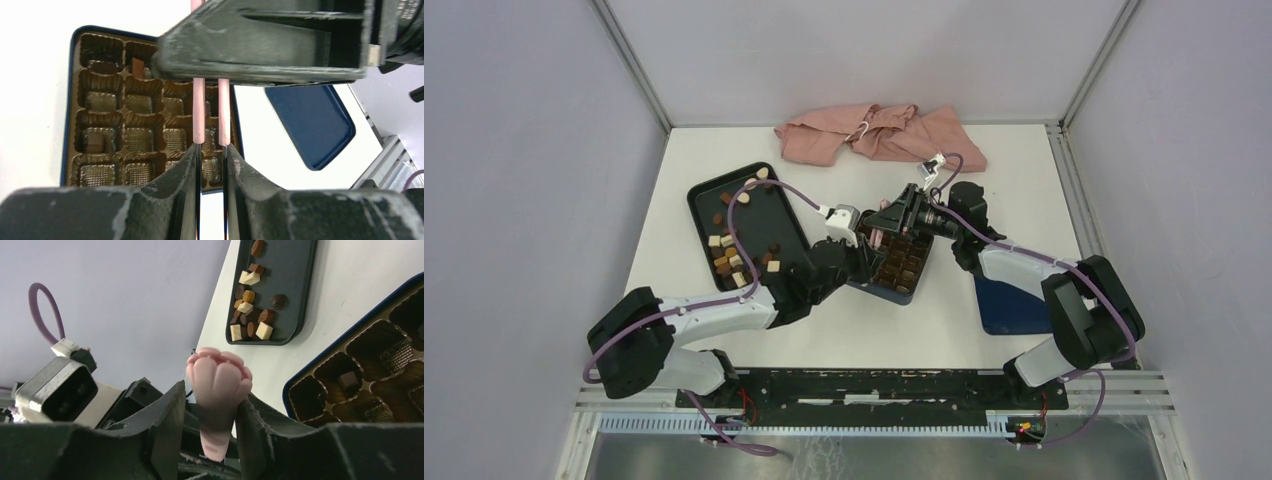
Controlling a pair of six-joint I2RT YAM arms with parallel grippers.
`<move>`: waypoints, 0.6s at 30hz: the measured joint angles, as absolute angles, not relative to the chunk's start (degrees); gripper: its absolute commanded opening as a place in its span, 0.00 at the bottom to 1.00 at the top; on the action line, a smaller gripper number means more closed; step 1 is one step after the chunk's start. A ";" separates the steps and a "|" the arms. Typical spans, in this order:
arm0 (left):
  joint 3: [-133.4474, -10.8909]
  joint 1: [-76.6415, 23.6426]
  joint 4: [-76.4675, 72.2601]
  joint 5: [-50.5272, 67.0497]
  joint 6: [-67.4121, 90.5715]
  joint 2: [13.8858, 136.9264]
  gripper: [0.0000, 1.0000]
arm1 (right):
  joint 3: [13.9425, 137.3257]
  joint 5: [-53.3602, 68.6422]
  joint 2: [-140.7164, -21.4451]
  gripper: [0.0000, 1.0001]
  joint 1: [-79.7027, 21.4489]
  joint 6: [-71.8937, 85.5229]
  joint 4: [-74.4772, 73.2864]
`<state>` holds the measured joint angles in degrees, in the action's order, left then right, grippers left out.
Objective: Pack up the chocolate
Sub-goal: Adjust the clamp.
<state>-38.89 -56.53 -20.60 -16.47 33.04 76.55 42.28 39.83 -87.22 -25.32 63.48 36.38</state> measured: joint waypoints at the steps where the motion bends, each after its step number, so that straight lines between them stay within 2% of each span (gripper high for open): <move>1: -38.44 -56.31 -20.64 -16.40 33.04 76.31 0.15 | 42.28 40.03 -87.22 0.55 -25.32 63.31 36.40; 8: -33.74 -52.34 -18.76 -15.88 33.12 70.85 0.16 | 42.37 41.17 -87.22 0.72 -24.27 60.99 37.34; 11: -32.75 -50.19 -17.19 -14.61 33.12 68.03 0.17 | 42.81 42.19 -87.22 0.74 -23.20 58.76 38.09; 18: -32.75 -40.86 -8.21 -7.46 33.12 60.62 0.34 | 45.21 49.67 -87.15 0.74 -18.46 48.75 42.98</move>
<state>-32.75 -40.86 -8.21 -7.46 33.12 60.62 45.21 49.67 -87.15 -18.46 48.75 42.98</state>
